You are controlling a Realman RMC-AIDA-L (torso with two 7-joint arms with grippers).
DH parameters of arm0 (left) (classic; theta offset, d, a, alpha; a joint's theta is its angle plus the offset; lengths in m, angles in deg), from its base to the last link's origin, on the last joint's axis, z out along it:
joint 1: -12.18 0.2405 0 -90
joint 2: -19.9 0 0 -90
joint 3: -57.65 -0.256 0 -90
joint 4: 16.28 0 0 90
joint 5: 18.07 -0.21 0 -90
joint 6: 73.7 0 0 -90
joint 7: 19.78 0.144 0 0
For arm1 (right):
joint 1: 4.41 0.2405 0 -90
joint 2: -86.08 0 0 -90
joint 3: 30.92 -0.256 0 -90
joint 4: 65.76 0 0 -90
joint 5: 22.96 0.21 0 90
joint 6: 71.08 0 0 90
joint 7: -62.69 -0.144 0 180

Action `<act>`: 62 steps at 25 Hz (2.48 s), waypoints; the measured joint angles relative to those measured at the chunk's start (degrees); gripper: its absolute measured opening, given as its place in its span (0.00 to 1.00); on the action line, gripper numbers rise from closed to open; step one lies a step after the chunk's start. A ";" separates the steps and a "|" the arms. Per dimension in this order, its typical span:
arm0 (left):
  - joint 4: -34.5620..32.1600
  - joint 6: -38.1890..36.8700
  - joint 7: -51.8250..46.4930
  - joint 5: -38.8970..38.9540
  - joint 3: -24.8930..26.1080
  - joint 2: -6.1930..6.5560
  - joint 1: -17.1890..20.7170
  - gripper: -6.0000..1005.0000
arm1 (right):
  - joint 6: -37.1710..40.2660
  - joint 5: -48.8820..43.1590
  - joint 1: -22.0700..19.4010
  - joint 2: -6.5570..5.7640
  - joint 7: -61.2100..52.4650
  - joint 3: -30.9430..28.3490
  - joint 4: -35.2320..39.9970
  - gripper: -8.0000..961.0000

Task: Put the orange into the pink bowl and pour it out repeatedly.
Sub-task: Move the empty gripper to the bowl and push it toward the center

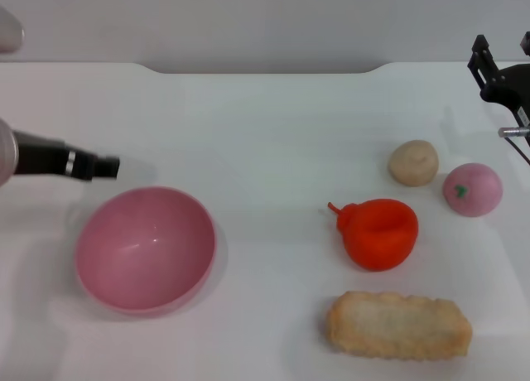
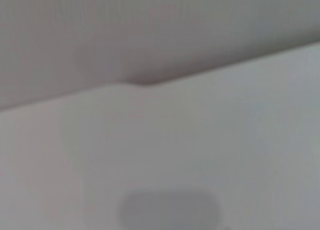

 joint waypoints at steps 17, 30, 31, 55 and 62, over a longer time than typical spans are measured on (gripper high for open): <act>4.57 6.08 -4.76 -5.12 -7.01 -0.24 -1.56 0.75 | -0.10 0.00 0.05 -0.04 -0.01 -0.03 0.00 0.71; 13.28 2.74 -5.12 -5.27 -8.03 -0.26 -6.09 0.73 | -0.08 0.00 -0.38 0.08 0.00 -0.09 0.41 0.71; 13.48 2.61 -5.21 -5.29 -8.05 -0.27 -6.25 0.73 | -0.07 0.00 -0.38 0.09 0.01 -0.08 0.44 0.71; 17.57 3.56 -5.19 -4.67 -6.47 -0.18 -8.80 0.24 | -0.07 0.00 -1.03 0.17 0.37 -0.33 2.28 0.71; 17.21 3.37 -5.04 -4.59 -6.54 -0.26 -8.80 0.12 | -0.07 0.00 -1.21 0.24 0.40 -0.03 2.28 0.71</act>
